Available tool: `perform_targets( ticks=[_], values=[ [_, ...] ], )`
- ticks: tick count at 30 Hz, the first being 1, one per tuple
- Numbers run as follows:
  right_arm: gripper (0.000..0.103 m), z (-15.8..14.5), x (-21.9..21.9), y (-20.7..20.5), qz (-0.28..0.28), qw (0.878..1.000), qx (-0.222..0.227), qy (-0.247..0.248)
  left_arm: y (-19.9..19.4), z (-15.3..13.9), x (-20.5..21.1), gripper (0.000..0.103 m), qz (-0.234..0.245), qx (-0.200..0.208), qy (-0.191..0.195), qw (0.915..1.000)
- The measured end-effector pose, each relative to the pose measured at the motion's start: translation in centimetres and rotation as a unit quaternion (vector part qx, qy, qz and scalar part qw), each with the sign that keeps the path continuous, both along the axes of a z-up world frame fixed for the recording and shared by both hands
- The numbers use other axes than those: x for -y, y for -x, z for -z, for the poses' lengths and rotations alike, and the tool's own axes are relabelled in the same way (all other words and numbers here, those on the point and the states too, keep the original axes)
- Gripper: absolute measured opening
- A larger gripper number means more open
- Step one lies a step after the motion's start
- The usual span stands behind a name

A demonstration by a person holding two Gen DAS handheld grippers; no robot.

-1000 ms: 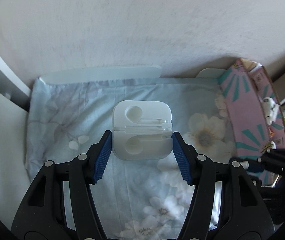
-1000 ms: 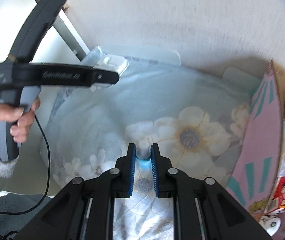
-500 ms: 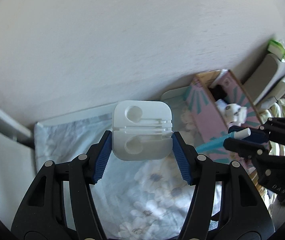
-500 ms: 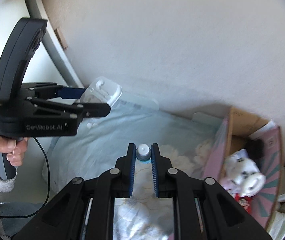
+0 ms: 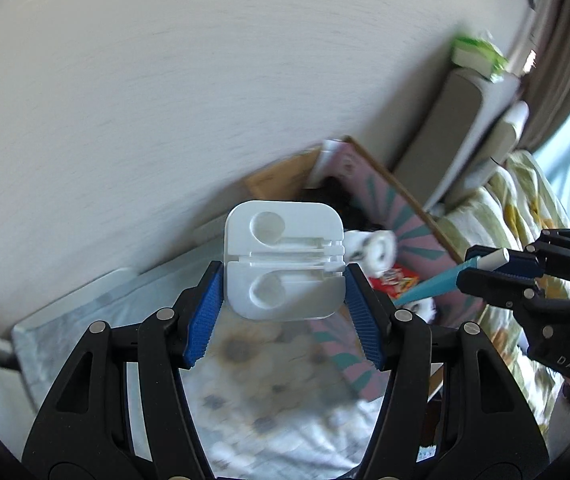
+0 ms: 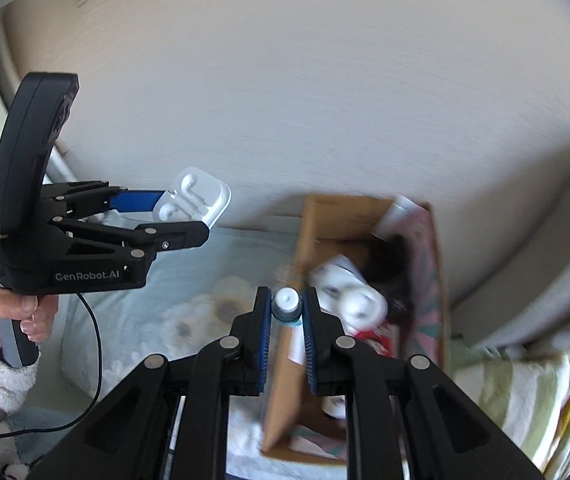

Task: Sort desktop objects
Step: 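Carry the earphone case and blue tube over the cardboard box, then open both tools to drop the earphone case and tube into the box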

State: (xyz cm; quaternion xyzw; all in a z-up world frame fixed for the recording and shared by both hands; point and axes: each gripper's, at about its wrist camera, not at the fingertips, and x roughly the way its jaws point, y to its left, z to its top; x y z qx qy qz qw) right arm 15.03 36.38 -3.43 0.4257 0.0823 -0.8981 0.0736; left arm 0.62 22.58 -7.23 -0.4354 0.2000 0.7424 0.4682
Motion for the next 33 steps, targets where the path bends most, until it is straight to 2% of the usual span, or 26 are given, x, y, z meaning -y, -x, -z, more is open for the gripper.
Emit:
perform_targets(
  ticks=[7,11,21,23,24,25,26,27,28,30,33],
  values=[
    [0.014,0.5,-4.6,-0.5,0.038,0.999,0.022,0.006,-2.3,1.3,-4.5,0.057,0.035,0.010,0.011,0.9993],
    [0.014,1.0,-5.8,-0.8,0.042,0.998,0.034,0.009,-3.0,2.3,-6.2,0.057,0.044,0.013,0.021,0.9987],
    [0.014,2.4,-6.7,0.4,0.031,0.998,0.061,0.014,-2.5,3.4,-8.8,0.058,0.034,0.021,0.033,0.9987],
    [0.014,2.8,-6.7,1.1,0.027,0.996,0.082,0.014,-1.7,3.9,-9.4,0.063,0.018,0.038,0.039,0.9983],
    [0.017,3.2,-6.8,1.5,0.032,0.996,0.086,0.010,-1.3,4.2,-9.6,0.088,0.011,0.049,0.044,0.9978],
    [0.035,3.4,-6.8,1.9,0.036,0.996,0.087,0.005,-0.9,4.4,-9.7,0.103,0.003,0.057,0.047,0.9972],
    [0.049,3.5,-6.9,2.1,0.038,0.995,0.090,-0.001,-0.6,4.4,-9.7,0.103,-0.001,0.060,0.035,0.9975],
    [0.073,3.6,-6.9,2.4,0.043,0.995,0.087,-0.006,-0.4,4.3,-9.6,0.103,-0.002,0.061,0.027,0.9977],
    [0.085,3.6,-6.9,2.5,0.045,0.996,0.081,-0.007,-0.1,4.1,-9.5,0.103,-0.005,0.063,0.019,0.9978],
    [0.085,3.4,-7.1,2.6,0.040,0.996,0.077,0.004,0.3,4.0,-9.4,0.103,-0.008,0.066,0.013,0.9977],
    [0.095,3.5,-7.2,2.8,0.031,0.996,0.085,0.015,0.9,3.9,-9.1,0.103,-0.019,0.061,0.015,0.9978]
  ],
)
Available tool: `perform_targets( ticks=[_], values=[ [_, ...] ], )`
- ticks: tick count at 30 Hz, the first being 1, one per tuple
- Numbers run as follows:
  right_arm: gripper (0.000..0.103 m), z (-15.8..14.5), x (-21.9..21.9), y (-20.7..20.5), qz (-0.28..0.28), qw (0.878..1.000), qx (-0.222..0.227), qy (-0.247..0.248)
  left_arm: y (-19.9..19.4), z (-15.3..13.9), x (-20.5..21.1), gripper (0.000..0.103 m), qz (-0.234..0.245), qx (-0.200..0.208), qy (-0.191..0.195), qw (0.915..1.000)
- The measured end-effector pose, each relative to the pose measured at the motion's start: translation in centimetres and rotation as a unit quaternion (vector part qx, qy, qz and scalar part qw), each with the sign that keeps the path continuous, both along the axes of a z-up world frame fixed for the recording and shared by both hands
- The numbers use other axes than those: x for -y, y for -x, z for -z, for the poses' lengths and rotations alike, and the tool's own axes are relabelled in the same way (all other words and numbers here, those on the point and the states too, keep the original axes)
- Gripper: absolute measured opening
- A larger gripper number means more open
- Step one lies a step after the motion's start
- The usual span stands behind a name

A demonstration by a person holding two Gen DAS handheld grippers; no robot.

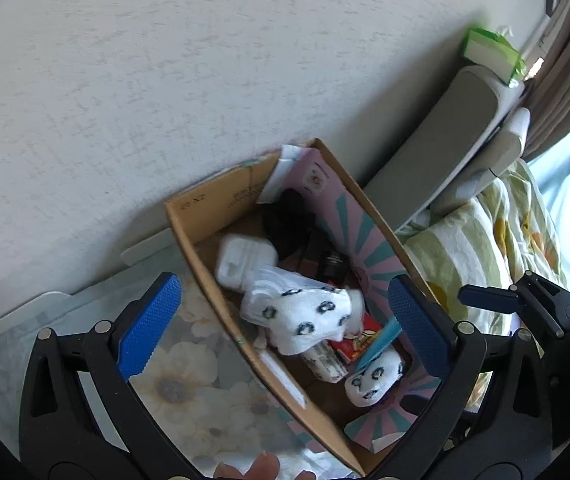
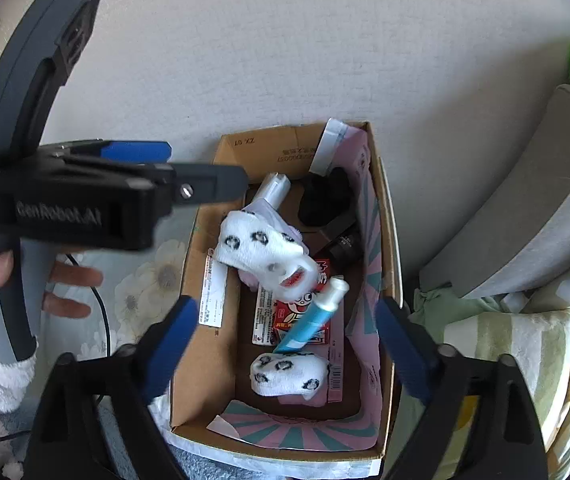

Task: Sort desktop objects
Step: 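Open both tools to drop the earphone case and tube into the box, then withdraw both tools from the box back over the bed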

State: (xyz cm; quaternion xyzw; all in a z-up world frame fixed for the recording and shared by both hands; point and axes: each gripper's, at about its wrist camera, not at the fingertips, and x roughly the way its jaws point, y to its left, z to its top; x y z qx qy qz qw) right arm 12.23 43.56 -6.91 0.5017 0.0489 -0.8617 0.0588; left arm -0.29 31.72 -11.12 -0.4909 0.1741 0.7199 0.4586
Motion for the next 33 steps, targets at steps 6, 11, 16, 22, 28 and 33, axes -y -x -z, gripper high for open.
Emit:
perform_targets(
  ticks=[6,11,16,22,28,33],
  values=[
    [0.102,0.0,0.4,0.1,-0.001,1.000,-0.011,-0.003,0.8,-0.6,0.8,0.103,-0.013,-0.004,-0.010,0.9999],
    [0.102,-0.1,1.0,0.1,0.002,1.000,-0.017,-0.012,1.1,-1.6,2.5,0.103,-0.021,-0.010,-0.022,0.9995],
    [0.102,-0.4,1.8,-0.3,0.012,1.000,-0.019,-0.013,1.2,-2.7,4.8,0.103,-0.040,-0.027,0.001,0.9988],
    [0.102,-1.7,4.6,-0.9,0.015,0.999,-0.017,-0.034,1.7,-5.2,10.5,0.103,-0.087,-0.046,0.003,0.9951],
    [0.102,-3.2,9.2,-1.2,0.005,0.999,-0.022,-0.034,2.0,-8.0,18.1,0.103,-0.158,-0.091,0.015,0.9832],
    [0.102,-4.3,13.4,-1.8,0.010,0.998,-0.055,-0.023,2.1,-9.8,23.8,0.103,-0.213,-0.111,0.023,0.9704]
  ],
)
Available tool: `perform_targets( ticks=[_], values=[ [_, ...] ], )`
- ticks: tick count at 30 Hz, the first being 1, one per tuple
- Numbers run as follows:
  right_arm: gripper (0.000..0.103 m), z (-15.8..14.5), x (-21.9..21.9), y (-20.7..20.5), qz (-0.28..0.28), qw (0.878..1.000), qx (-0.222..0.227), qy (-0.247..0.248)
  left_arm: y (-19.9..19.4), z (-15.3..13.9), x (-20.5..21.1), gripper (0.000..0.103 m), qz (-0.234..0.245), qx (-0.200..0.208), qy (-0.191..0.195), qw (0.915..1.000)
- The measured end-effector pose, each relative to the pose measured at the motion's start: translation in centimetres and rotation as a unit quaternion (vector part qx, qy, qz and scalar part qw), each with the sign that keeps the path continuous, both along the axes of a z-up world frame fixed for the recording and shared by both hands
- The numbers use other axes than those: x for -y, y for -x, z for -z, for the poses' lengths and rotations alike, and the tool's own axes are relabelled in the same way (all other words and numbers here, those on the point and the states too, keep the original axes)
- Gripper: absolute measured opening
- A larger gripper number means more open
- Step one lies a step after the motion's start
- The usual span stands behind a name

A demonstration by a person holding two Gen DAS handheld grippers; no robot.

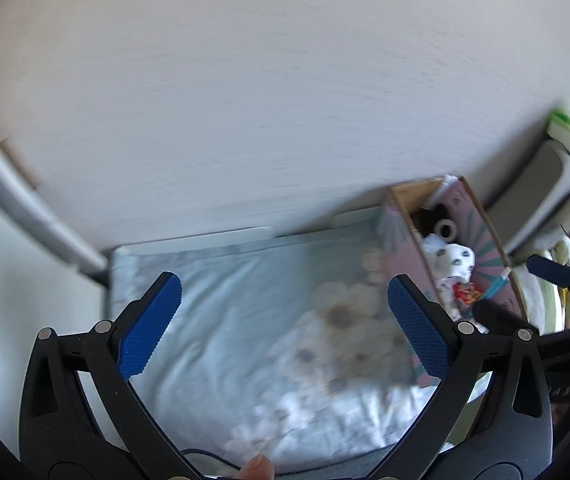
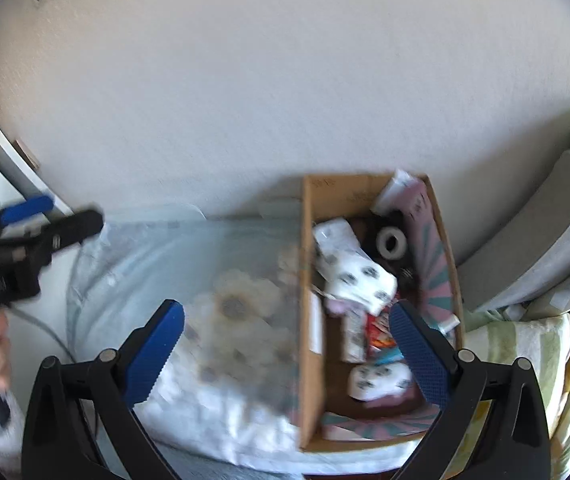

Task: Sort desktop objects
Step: 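Withdraw both tools from the box back over the bed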

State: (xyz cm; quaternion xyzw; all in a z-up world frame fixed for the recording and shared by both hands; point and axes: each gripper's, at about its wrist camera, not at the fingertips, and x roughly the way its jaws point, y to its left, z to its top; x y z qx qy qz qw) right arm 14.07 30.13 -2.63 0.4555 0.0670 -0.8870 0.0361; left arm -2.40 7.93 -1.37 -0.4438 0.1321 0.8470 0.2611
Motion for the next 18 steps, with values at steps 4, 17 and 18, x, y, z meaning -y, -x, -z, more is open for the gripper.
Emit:
perform_targets(
  ticks=[4,17,18],
  values=[
    [0.102,-0.8,3.1,-0.5,0.000,1.000,-0.020,-0.003,0.0,-1.0,3.7,0.103,-0.041,-0.007,-0.005,0.9991],
    [0.102,1.1,6.5,-2.0,0.007,0.998,-0.022,-0.050,-1.1,-0.3,7.6,0.103,-0.093,-0.001,-0.026,0.9953],
    [0.102,1.2,6.5,-2.1,0.008,0.998,-0.022,-0.052,-1.2,-0.3,7.6,0.103,-0.092,-0.002,-0.028,0.9953]
  ],
)
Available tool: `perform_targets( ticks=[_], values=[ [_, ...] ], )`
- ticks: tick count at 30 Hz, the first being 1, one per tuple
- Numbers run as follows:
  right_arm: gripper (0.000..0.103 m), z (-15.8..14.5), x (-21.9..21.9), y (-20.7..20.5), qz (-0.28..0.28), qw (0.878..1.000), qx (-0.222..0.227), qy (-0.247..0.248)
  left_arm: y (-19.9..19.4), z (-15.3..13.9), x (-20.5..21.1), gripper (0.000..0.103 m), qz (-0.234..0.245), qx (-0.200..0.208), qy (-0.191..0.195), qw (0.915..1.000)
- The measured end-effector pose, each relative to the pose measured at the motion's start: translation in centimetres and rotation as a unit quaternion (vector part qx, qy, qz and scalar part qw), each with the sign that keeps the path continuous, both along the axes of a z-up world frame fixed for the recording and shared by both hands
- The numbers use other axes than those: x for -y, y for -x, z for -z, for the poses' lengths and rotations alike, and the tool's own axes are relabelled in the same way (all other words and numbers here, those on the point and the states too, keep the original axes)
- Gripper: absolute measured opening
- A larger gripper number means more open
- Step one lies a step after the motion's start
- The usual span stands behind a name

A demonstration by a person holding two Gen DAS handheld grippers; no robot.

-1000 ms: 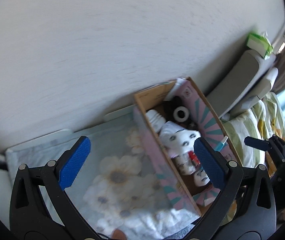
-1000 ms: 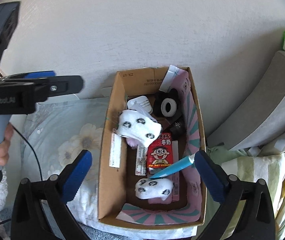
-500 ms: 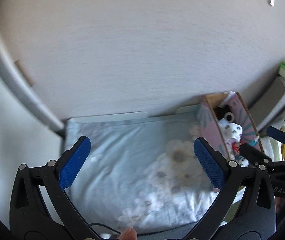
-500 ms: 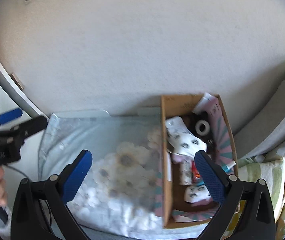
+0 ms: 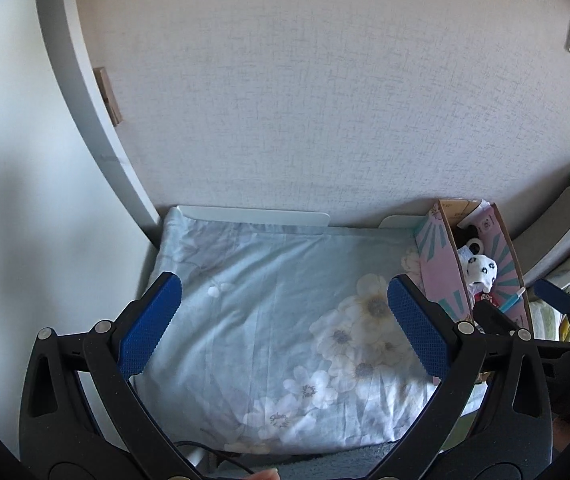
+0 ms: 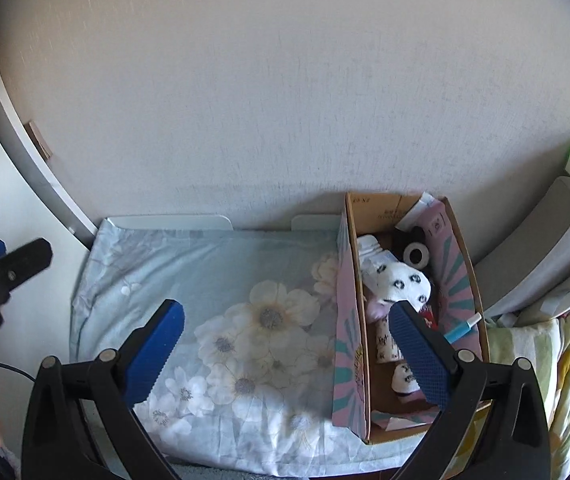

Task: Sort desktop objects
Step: 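Withdraw both tools from the box back over the bed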

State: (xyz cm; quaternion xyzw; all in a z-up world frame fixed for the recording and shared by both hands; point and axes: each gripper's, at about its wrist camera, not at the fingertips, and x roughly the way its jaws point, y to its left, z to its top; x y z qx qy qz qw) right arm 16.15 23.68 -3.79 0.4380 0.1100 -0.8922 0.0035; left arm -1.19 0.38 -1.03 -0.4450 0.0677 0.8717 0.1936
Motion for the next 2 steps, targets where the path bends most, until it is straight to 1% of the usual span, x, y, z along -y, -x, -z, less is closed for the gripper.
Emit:
perform_targets(
  ticks=[2],
  values=[
    [0.102,0.02,-0.23,-0.13,0.004,1.000,0.001,0.000,-0.18,-0.12,0.01,0.103,0.000,-0.005,0.000,1.0000]
  ],
)
